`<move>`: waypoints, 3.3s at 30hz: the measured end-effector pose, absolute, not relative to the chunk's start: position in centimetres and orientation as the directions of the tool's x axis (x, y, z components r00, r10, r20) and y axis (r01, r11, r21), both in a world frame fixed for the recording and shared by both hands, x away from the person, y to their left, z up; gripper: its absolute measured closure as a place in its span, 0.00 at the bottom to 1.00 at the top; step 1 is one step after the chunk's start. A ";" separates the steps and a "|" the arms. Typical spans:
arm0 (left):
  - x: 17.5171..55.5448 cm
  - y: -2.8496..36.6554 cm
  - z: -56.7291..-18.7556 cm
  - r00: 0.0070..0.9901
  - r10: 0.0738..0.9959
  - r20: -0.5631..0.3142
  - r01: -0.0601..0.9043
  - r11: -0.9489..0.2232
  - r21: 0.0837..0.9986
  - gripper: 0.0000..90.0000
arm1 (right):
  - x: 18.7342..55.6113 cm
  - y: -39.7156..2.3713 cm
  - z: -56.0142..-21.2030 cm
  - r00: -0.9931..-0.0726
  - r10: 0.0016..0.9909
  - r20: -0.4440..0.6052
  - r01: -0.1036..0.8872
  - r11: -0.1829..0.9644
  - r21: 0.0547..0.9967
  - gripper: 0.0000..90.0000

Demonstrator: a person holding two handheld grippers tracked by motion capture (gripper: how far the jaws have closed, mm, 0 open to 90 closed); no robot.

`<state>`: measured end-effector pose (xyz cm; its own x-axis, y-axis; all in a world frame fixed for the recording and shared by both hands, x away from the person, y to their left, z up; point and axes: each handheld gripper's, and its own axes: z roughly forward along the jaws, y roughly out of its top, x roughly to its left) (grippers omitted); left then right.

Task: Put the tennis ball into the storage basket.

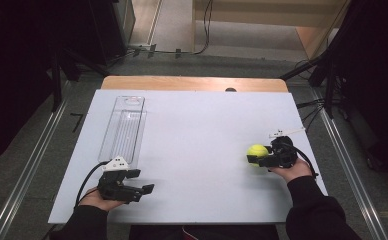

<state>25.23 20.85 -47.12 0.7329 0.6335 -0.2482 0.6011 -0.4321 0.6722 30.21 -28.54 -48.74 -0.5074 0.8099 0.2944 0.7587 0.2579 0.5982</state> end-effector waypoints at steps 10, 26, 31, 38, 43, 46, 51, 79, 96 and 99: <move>25.2 20.8 -47.1 0.733 0.634 -0.248 0.601 -0.431 0.673 0.24 | 30.1 -28.0 -48.3 -0.522 0.802 0.290 0.747 0.266 0.609 0.26; 25.3 20.8 -47.2 0.733 0.633 -0.247 0.600 -0.432 0.673 0.24 | 29.8 -25.9 -47.8 -0.572 0.768 0.288 0.721 0.303 0.623 0.26; 25.3 20.8 -47.2 0.734 0.634 -0.244 0.598 -0.433 0.674 0.24 | 29.7 -25.3 -47.5 -0.584 0.756 0.296 0.714 0.304 0.630 0.26; 25.3 20.8 -47.2 0.736 0.632 -0.243 0.596 -0.434 0.676 0.24 | 29.7 -24.4 -47.4 -0.597 0.744 0.300 0.711 0.318 0.627 0.26; 25.3 20.7 -47.2 0.736 0.631 -0.243 0.596 -0.435 0.675 0.24 | 29.7 -23.8 -47.2 -0.610 0.734 0.299 0.702 0.324 0.634 0.26; 25.3 20.7 -47.2 0.736 0.631 -0.243 0.596 -0.435 0.675 0.24 | 29.7 -23.4 -47.1 -0.614 0.730 0.300 0.701 0.330 0.633 0.26; 25.3 20.7 -47.2 0.736 0.631 -0.243 0.596 -0.435 0.675 0.24 | 29.7 -22.7 -47.0 -0.625 0.722 0.297 0.693 0.339 0.636 0.26; 25.3 20.7 -47.3 0.736 0.631 -0.245 0.598 -0.438 0.671 0.24 | 30.2 -18.7 -46.3 -0.692 0.653 0.307 0.653 0.386 0.651 0.26; 25.3 20.8 -47.2 0.736 0.632 -0.244 0.596 -0.434 0.675 0.24 | 30.9 -16.6 -45.7 -0.717 0.626 0.305 0.635 0.409 0.655 0.26; 25.4 20.8 -47.3 0.736 0.632 -0.244 0.596 -0.433 0.676 0.24 | 31.0 -16.2 -45.6 -0.720 0.623 0.306 0.636 0.417 0.649 0.26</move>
